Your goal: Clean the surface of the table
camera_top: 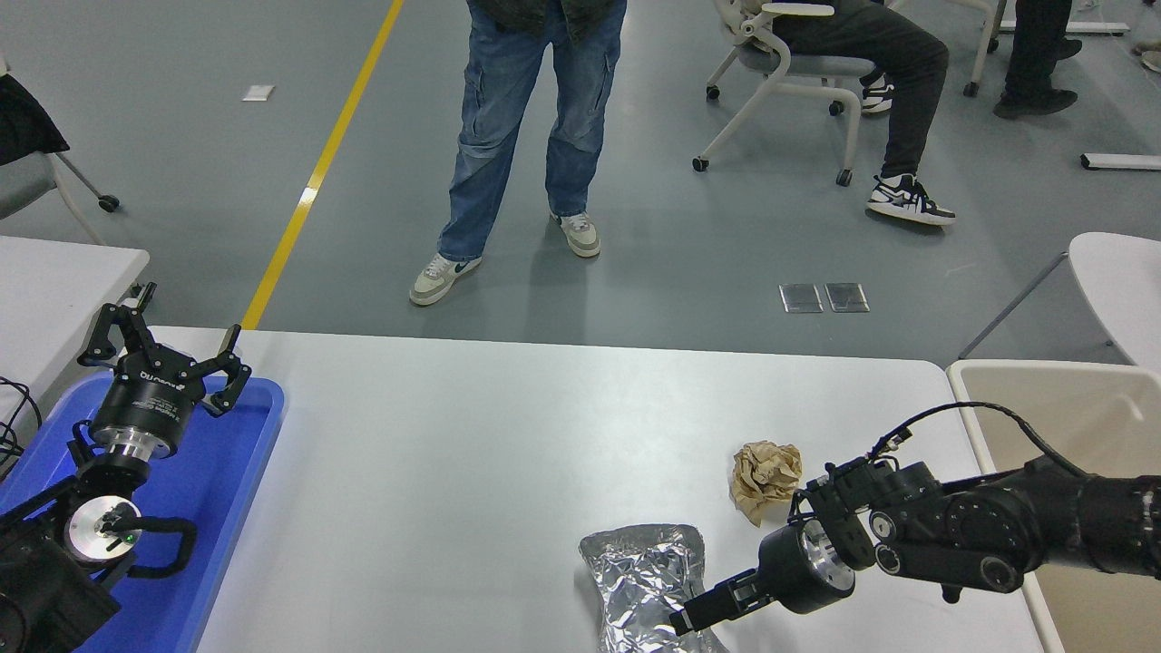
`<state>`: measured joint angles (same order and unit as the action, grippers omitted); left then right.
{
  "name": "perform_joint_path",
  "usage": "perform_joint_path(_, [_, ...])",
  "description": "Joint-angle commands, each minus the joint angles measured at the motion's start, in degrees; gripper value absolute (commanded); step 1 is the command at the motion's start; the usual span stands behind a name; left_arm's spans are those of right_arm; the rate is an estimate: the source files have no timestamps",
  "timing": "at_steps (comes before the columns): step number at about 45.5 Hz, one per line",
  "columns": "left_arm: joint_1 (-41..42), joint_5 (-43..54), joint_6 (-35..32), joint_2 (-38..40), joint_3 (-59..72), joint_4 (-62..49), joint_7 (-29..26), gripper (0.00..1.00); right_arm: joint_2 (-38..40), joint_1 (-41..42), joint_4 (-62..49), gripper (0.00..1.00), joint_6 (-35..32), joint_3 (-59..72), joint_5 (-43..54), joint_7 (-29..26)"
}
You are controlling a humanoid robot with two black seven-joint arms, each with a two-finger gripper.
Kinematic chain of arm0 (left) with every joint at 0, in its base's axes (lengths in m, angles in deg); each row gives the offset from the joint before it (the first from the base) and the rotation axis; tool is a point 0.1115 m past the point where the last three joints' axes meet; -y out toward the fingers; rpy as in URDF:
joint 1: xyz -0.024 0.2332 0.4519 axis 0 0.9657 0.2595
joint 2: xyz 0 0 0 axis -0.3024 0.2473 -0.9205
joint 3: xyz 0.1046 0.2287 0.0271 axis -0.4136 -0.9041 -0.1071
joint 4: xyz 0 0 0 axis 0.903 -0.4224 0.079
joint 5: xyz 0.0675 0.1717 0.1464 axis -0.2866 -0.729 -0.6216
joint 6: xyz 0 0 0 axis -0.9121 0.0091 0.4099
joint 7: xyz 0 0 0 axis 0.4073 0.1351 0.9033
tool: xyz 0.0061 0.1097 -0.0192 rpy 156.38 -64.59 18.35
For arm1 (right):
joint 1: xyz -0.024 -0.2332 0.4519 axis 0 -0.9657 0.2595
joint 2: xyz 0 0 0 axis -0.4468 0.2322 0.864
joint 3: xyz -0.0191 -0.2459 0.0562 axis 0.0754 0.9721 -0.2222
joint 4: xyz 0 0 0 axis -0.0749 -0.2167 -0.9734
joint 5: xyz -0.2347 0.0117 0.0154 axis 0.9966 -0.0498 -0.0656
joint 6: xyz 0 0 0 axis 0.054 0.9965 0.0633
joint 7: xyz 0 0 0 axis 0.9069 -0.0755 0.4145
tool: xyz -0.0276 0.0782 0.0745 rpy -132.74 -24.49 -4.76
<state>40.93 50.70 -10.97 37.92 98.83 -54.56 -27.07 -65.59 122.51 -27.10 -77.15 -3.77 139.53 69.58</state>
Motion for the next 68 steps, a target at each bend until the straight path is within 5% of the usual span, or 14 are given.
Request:
perform_joint_path(1, [0.0,0.0,0.0,0.0,0.0,0.0,0.0,1.00,-0.2,-0.6,-1.0,0.79,0.3,0.4,0.2,0.0])
perform_joint_path(7, [0.0,0.0,0.0,0.0,0.0,0.0,0.0,1.00,-0.2,-0.4,-1.3,0.71,0.5,0.6,1.0,0.2])
perform_joint_path(13, [0.0,0.0,0.0,0.0,0.0,0.0,0.0,1.00,-0.2,-0.2,-1.4,0.46,0.5,0.7,2.3,0.2])
perform_joint_path(21, [0.0,0.0,0.0,0.0,0.0,0.0,0.0,1.00,-0.2,0.0,-1.3,0.36,0.5,0.7,2.3,0.4])
perform_joint_path(29, [0.0,0.0,0.0,0.0,0.0,0.0,0.0,1.00,0.0,0.3,-1.3,0.01,0.2,0.9,2.7,0.6])
perform_joint_path(68, [0.0,0.0,0.0,0.0,0.0,0.0,0.0,1.00,4.8,4.2,-0.1,0.00,0.0,-0.4,3.0,1.1])
